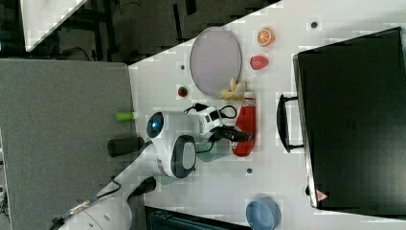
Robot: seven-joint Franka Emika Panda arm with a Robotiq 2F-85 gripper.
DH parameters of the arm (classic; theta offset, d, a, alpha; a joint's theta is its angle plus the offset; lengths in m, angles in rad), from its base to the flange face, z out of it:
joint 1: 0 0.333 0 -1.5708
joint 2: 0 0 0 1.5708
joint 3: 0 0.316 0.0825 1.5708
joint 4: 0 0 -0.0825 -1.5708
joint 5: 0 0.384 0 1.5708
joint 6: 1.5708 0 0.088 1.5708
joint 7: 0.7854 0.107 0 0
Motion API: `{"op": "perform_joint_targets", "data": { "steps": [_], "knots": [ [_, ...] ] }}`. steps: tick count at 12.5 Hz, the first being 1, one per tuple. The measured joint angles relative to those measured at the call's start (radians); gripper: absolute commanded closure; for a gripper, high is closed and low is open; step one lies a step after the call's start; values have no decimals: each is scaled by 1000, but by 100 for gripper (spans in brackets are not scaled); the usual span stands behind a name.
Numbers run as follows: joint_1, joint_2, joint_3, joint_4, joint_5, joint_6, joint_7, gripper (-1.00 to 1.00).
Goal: Pick ketchup from strainer and place it on the table
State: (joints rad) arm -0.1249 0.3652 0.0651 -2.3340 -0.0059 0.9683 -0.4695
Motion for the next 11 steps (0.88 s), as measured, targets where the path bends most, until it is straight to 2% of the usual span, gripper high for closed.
{"op": "perform_joint_targets", "data": {
  "steps": [2,4,7,11],
  "knots": [
    [-9,-68,5,4,1,-107,4,-100],
    [-18,-166,13,57,7,-303,39,-100],
    [-20,-314,14,250,17,-562,103,-100],
    [-24,-420,3,531,17,-723,184,-100]
  ]
}}
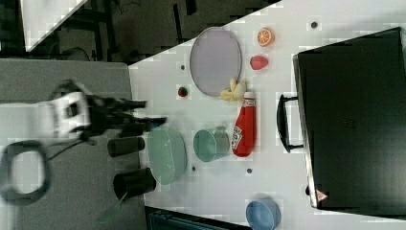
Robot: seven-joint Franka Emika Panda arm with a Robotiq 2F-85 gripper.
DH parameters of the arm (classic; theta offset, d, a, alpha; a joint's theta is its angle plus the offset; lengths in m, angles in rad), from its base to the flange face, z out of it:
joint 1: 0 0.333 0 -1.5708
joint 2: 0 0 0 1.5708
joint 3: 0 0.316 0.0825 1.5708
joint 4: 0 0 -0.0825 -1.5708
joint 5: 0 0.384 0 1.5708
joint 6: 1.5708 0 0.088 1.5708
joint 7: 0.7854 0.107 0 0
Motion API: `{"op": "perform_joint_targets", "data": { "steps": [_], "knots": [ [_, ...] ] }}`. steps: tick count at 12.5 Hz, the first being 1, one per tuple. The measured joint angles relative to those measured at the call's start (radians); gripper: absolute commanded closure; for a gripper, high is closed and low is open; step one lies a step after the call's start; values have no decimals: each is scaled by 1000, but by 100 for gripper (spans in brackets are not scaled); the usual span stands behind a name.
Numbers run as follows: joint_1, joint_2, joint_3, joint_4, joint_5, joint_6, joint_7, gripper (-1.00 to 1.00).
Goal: Pick ketchup from strainer and place it on the table
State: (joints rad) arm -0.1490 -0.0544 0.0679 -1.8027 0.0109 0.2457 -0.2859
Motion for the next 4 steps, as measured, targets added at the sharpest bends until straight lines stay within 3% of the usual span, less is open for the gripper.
{"op": "perform_joint_targets", "data": {
  "steps": [4],
  "knots": [
    [17,-5,-7,93,6,-94,52,-100]
  ]
}}
